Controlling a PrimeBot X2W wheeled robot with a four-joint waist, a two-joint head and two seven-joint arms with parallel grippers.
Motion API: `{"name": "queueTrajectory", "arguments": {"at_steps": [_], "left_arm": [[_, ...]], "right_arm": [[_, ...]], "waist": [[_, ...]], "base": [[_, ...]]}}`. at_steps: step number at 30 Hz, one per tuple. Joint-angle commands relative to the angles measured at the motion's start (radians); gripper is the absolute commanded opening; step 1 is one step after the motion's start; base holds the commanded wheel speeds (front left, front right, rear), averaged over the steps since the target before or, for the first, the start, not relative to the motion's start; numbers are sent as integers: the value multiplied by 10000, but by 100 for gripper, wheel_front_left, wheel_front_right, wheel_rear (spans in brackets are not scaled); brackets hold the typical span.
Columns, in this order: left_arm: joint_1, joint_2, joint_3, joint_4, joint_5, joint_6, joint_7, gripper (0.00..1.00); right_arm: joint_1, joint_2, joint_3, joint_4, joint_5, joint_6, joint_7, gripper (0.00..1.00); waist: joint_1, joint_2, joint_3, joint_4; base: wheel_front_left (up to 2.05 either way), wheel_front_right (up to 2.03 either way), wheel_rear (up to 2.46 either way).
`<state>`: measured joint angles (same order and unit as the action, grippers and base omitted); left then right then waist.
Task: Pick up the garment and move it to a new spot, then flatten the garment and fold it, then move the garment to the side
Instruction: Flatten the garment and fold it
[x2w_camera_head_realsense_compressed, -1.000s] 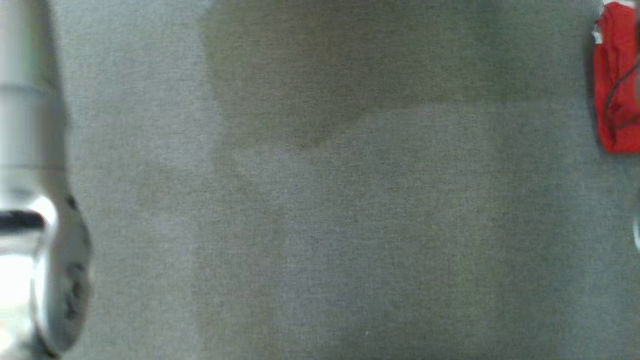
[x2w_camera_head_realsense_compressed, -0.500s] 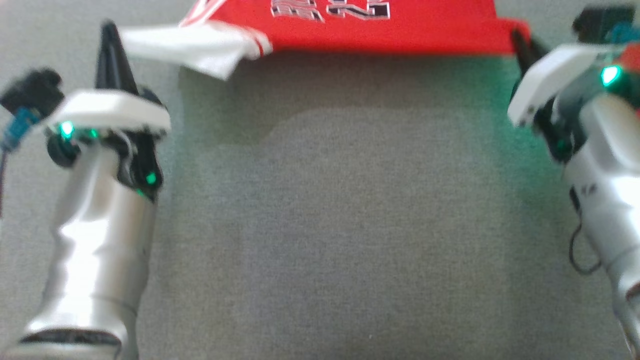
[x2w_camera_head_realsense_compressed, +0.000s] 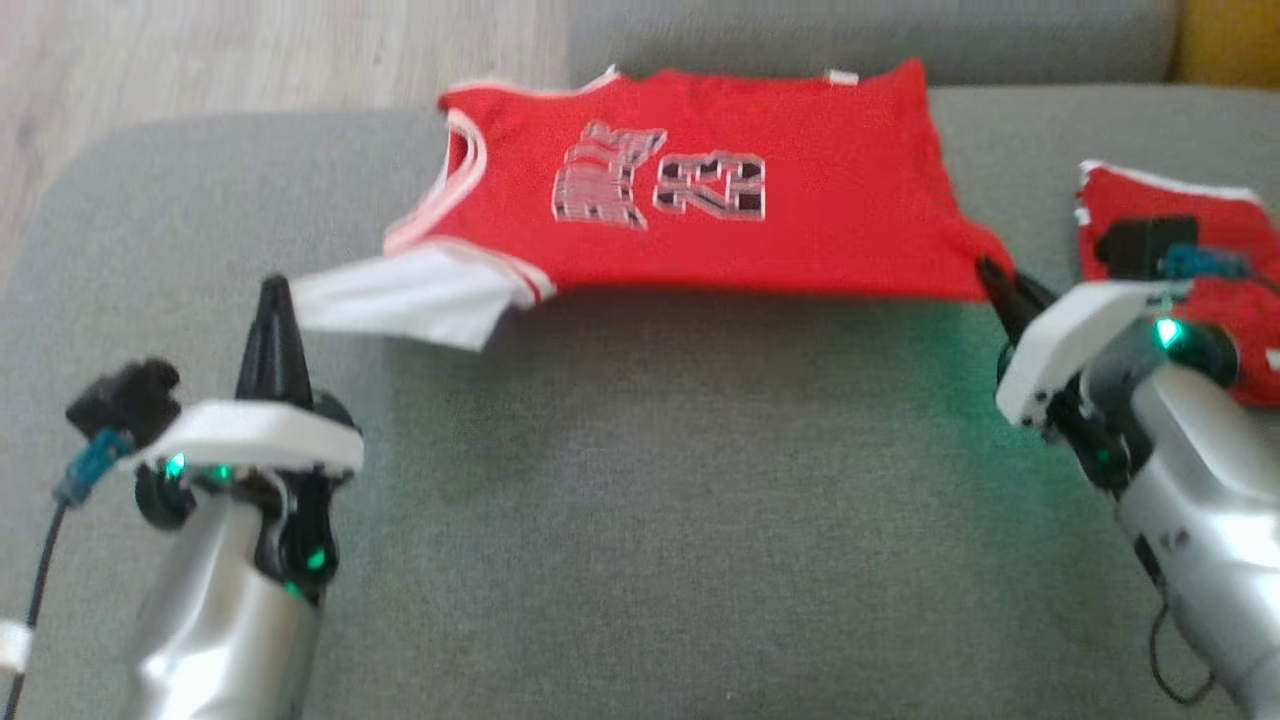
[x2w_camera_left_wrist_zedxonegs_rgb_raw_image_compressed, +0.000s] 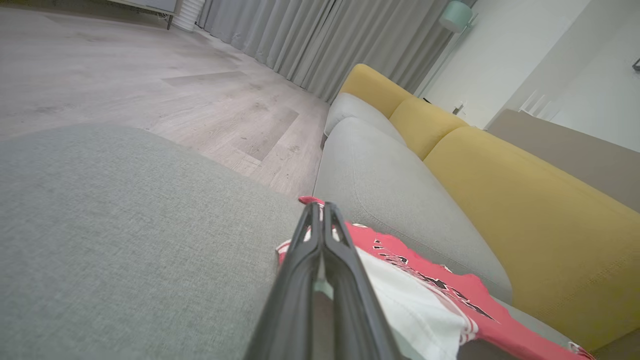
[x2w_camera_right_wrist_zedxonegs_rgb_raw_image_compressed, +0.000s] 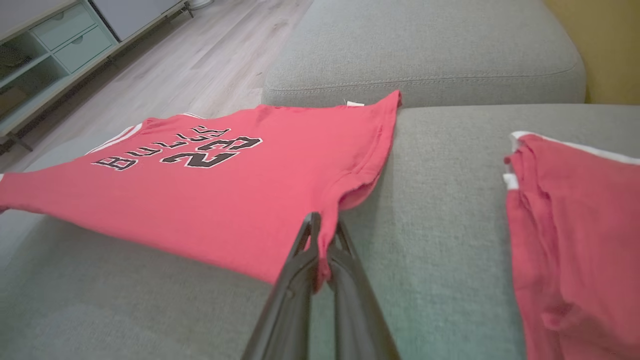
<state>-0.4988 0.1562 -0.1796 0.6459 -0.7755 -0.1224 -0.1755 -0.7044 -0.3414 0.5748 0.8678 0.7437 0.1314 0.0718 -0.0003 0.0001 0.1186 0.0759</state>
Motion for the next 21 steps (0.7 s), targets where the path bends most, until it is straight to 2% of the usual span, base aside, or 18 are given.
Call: {"name": "queueTrajectory", "arguments": {"at_steps": [1, 11, 21], "left_arm": [[107, 441, 303, -684, -58, 145, 89, 0], [2729, 587, 164, -3213, -235, 876, 883, 0], [5124, 879, 47, -5632, -170, 1575, 1341, 0]], "right_arm": [[175, -322, 131, -415, 200, -7, -33, 0], [1738, -906, 586, -1527, 674, -7, 151, 0], [3281, -1390, 322, -2889, 826, -7, 703, 0]], "waist": [[3, -1, -402, -112], [3, -1, -1421, -285], [3, -1, -1793, -281]], "base": [[0, 0, 0], [0, 0, 0], [0, 0, 0]]}}
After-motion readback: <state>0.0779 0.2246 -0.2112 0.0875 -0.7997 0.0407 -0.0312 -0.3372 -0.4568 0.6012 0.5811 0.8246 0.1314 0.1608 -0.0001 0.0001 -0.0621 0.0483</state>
